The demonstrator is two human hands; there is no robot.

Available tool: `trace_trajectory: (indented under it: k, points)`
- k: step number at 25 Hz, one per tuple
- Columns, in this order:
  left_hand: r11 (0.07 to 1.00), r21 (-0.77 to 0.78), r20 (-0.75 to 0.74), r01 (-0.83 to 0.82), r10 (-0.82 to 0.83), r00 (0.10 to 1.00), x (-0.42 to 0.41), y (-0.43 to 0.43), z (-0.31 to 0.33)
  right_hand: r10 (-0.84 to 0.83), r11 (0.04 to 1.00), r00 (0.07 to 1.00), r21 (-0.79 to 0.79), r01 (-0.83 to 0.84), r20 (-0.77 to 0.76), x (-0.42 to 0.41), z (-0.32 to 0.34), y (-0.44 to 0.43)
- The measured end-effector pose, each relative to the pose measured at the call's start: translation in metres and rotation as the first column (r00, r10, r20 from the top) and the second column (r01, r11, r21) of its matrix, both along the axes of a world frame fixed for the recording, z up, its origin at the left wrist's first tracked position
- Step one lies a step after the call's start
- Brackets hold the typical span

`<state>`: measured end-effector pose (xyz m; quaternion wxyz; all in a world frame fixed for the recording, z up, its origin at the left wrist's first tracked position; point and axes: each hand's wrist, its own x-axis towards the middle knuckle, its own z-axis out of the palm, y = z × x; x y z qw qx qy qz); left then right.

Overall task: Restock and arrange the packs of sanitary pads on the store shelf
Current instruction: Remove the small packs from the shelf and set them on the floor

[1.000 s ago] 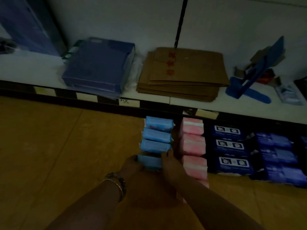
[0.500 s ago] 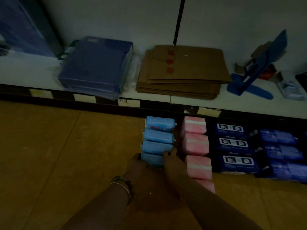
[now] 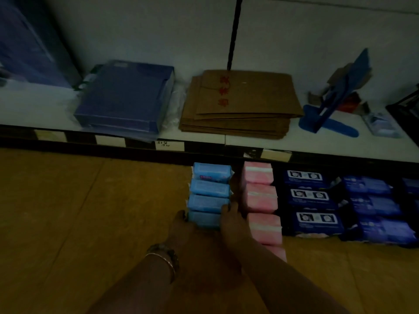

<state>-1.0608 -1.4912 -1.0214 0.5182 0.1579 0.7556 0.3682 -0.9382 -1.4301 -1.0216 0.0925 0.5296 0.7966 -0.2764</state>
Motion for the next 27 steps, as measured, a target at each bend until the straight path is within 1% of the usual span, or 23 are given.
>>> trace_trajectory:
  k: [3,6,8,10,11,15,18,20,22,24,26,27]
  points:
    - [1.000,-0.027,-0.048,-0.006,0.004,0.999,0.001,-0.003,0.005,0.089,0.994,0.995,0.059,-0.092,0.041,0.006,0.007,0.001]
    - [0.999,-0.051,-0.137,-0.017,0.010,0.990,0.002,-0.004,0.011,0.091,0.991,0.996,0.102,-0.092,0.016,0.005,0.018,0.003]
    - [0.999,-0.038,-0.255,-0.015,0.005,0.967,0.002,-0.002,0.013,0.061,0.990,0.998,0.126,-0.058,-0.024,0.004,0.027,0.005]
    - [1.000,-0.013,-0.403,0.006,-0.011,0.915,0.002,0.003,0.019,0.050,0.983,0.998,0.181,-0.040,-0.047,0.001,0.035,0.008]
    - [1.000,0.012,-0.455,0.024,-0.016,0.891,0.004,0.007,0.023,0.043,0.977,0.997,0.210,-0.028,-0.067,0.000,0.039,0.011]
    - [0.985,0.130,-0.525,0.112,-0.028,0.850,0.019,0.029,0.046,-0.002,0.952,0.989,0.302,0.046,-0.147,-0.004,0.056,0.029]
    - [0.964,0.209,-0.531,0.164,-0.029,0.847,0.029,0.035,0.054,-0.113,0.953,0.956,0.244,0.182,-0.270,-0.002,0.071,0.039]
    - [0.960,0.222,-0.495,0.169,-0.038,0.868,0.031,0.030,0.066,-0.277,0.933,0.884,0.117,0.342,-0.377,0.003,0.092,0.040]
    - [0.960,0.222,-0.472,0.171,-0.048,0.880,0.036,0.016,0.090,-0.452,0.872,0.741,-0.072,0.484,-0.498,0.007,0.121,0.033]
    - [0.960,0.241,-0.409,0.143,-0.033,0.912,0.037,0.006,0.127,-0.560,0.808,0.578,-0.236,0.540,-0.593,0.008,0.162,0.024]
    - [0.953,0.271,-0.372,0.132,-0.023,0.928,0.037,-0.005,0.170,-0.603,0.765,0.429,-0.335,0.551,-0.672,0.012,0.208,0.013]
    - [0.952,0.277,-0.368,0.134,-0.024,0.930,0.036,-0.010,0.192,-0.616,0.749,0.371,-0.370,0.550,-0.695,0.015,0.233,0.006]
